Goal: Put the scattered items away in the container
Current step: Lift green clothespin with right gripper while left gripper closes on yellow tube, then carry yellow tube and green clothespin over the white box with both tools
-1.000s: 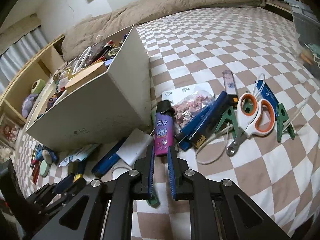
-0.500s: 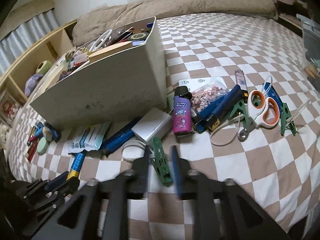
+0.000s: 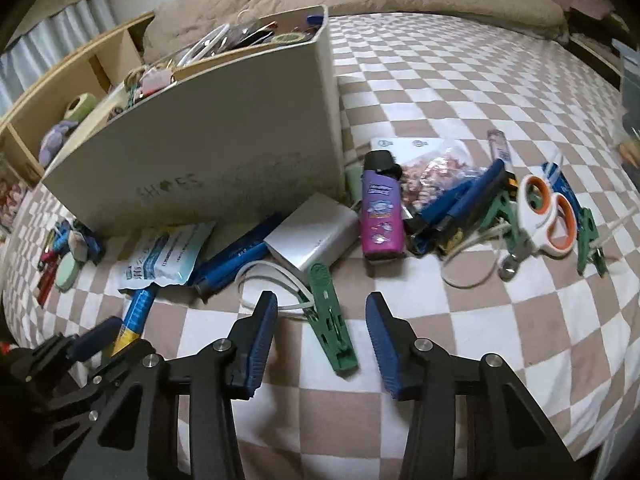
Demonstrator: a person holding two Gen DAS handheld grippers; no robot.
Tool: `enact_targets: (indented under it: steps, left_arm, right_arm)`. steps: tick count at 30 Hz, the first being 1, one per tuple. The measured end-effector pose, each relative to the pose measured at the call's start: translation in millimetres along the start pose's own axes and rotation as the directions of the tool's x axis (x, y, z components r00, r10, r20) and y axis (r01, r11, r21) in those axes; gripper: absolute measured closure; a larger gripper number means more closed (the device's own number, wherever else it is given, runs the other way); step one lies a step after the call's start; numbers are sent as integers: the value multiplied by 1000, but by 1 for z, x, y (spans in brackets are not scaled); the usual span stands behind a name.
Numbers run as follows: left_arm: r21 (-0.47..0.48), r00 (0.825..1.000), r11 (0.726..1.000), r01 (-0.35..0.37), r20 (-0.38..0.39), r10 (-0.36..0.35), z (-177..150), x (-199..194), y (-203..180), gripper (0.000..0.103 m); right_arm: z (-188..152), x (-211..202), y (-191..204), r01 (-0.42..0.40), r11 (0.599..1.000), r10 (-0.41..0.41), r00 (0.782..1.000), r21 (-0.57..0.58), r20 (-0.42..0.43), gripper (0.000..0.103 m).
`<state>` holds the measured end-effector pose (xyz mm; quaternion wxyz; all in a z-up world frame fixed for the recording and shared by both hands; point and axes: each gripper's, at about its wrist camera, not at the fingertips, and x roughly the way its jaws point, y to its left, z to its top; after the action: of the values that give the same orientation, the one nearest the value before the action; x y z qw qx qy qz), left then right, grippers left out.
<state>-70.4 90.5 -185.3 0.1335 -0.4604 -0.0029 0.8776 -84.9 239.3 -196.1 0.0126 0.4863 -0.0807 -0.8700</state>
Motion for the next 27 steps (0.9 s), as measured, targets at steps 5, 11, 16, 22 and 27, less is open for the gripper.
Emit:
enact_targets:
  steps: [5, 11, 16, 22, 27]
  left_arm:
    - [12, 999, 999, -34, 5, 34, 3, 5, 0, 49]
    - [-2, 1000, 1000, -27, 7, 27, 4, 4, 7, 62]
    - [-36, 1000, 999, -2, 7, 2, 3, 2, 14, 82]
    - [-47, 1000, 999, 20, 8, -20, -3, -4, 15, 82]
    - [-53, 999, 998, 43, 5, -42, -3, -9, 13, 82]
  right_arm:
    - [-1, 8, 10, 59, 997, -59, 998, -50, -4, 64]
    - [-4, 5, 10, 39, 998, -38, 999, -53, 10, 89]
    - [-8, -1, 8, -2, 999, 3, 1000, -42, 29, 93]
    - [-7, -9, 9, -12, 999, 14, 998, -32, 59, 93]
    - [-11, -17, 15, -41, 999, 44, 997, -35, 69, 93]
